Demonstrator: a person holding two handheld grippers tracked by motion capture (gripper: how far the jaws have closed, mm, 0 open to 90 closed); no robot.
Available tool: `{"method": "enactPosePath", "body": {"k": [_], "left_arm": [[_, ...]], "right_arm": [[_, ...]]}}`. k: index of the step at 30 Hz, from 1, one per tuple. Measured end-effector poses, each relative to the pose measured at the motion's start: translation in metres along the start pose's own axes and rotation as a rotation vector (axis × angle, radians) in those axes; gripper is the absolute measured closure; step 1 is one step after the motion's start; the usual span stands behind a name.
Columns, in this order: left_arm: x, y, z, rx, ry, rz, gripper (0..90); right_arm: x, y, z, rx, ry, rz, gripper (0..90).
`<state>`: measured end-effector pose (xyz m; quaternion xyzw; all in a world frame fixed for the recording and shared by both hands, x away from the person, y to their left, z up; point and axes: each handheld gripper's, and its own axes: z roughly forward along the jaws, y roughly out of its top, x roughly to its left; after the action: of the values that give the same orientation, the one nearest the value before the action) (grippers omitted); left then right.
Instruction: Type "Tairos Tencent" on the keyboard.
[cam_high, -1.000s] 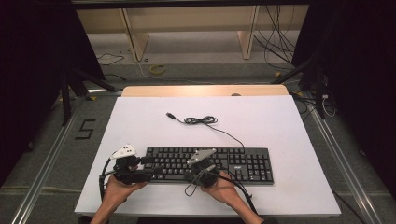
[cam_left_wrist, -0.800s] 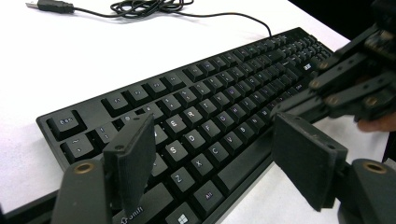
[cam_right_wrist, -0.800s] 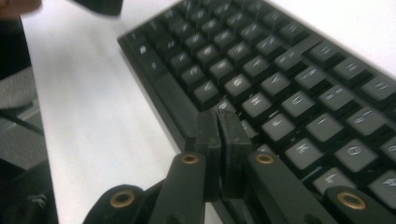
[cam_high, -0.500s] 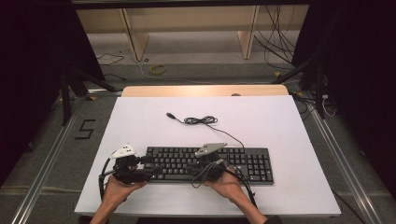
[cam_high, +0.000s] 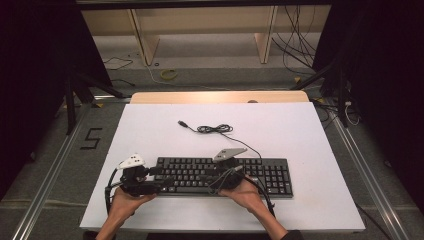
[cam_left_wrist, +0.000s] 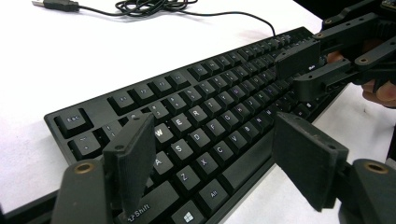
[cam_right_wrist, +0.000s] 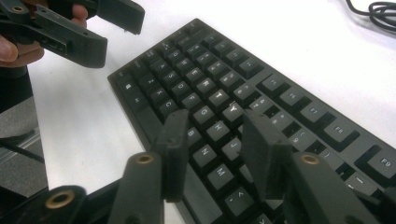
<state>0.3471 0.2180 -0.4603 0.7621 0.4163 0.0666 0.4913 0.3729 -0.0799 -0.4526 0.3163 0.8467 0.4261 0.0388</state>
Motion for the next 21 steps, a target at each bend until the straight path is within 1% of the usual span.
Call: {"method": "enactPosePath", "body": {"k": [3,6,8,10,12,15,18,21], "left_arm": [[0.002,0.0,-0.001,0.005,0.005,-0.004,30.4],[0.003,0.0,-0.002,0.014,0.012,-0.012,33.0],[0.004,0.0,-0.002,0.032,0.037,-0.012,35.0],[0.006,0.0,-0.002,0.041,0.051,-0.013,37.6],[0.007,-0.001,-0.002,0.056,0.065,-0.019,41.7],[0.008,-0.001,-0.002,0.09,0.08,-0.01,49.1],[0.009,-0.002,-0.001,0.125,0.094,-0.009,59.5],[0.009,-0.002,-0.001,0.151,0.089,-0.017,67.4]], "right_arm": [[-0.001,0.002,0.001,0.006,-0.001,0.004,55.9],[-0.002,0.004,0.003,-0.001,0.0,0.004,53.9],[-0.002,0.006,0.004,-0.003,-0.003,0.006,51.7],[-0.002,0.009,0.006,-0.005,-0.001,0.007,50.2],[-0.003,0.011,0.008,-0.007,-0.005,0.003,48.3],[-0.003,0.015,0.012,-0.004,-0.002,0.004,48.3],[-0.003,0.017,0.016,0.002,-0.002,-0.002,51.8],[-0.002,0.018,0.02,0.01,-0.008,-0.002,56.0]]}}
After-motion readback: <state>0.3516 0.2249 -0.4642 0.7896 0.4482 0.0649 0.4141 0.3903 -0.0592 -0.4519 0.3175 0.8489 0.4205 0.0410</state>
